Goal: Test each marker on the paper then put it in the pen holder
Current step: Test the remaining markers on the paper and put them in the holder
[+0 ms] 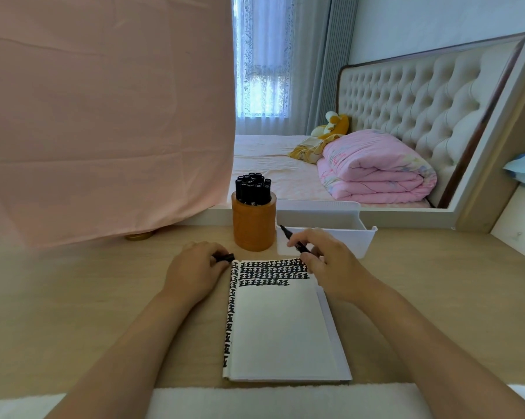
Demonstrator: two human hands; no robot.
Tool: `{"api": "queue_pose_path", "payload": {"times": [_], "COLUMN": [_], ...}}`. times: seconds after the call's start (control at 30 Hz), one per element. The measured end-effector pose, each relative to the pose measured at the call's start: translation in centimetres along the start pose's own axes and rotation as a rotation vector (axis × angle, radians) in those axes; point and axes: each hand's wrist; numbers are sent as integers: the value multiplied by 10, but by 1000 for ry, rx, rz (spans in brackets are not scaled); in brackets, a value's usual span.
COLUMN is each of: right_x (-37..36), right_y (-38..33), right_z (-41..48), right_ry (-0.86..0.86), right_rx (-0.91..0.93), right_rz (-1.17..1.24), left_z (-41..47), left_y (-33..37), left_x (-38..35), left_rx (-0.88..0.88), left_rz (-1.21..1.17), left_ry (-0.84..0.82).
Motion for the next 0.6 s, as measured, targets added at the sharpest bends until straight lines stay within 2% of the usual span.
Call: {"api": "queue_pose_path", "payload": {"times": [0.17, 0.33, 0.43, 0.53, 0.6], "right_x": [0, 5, 9, 6, 6], "right_y": [-1, 4, 2, 2, 3], "right_z": [2, 2, -2, -4, -7], "right_ry": [-59, -62, -49, -52, -64], "right_rx": [-78, -58, -58, -146, -183], "right_rz": [290, 307, 369, 467, 443], "left_z": [2, -1, -4, -14, -23], "left_y": [-3, 9, 32, 65, 80], "left_x": [-2, 5, 9, 7, -1], "left_rx": [16, 7, -169, -328, -405], "left_rz": [-5, -57, -84, -176, -159], "left_ry": [-59, -40, 15, -141, -249]}}
Point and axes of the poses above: each hand's wrist, its own z-axis towards the middle knuckle, its own x-axis out of the back of the hand, y = z × x, and after that the axes turned 13 degrees about -z, right-handed
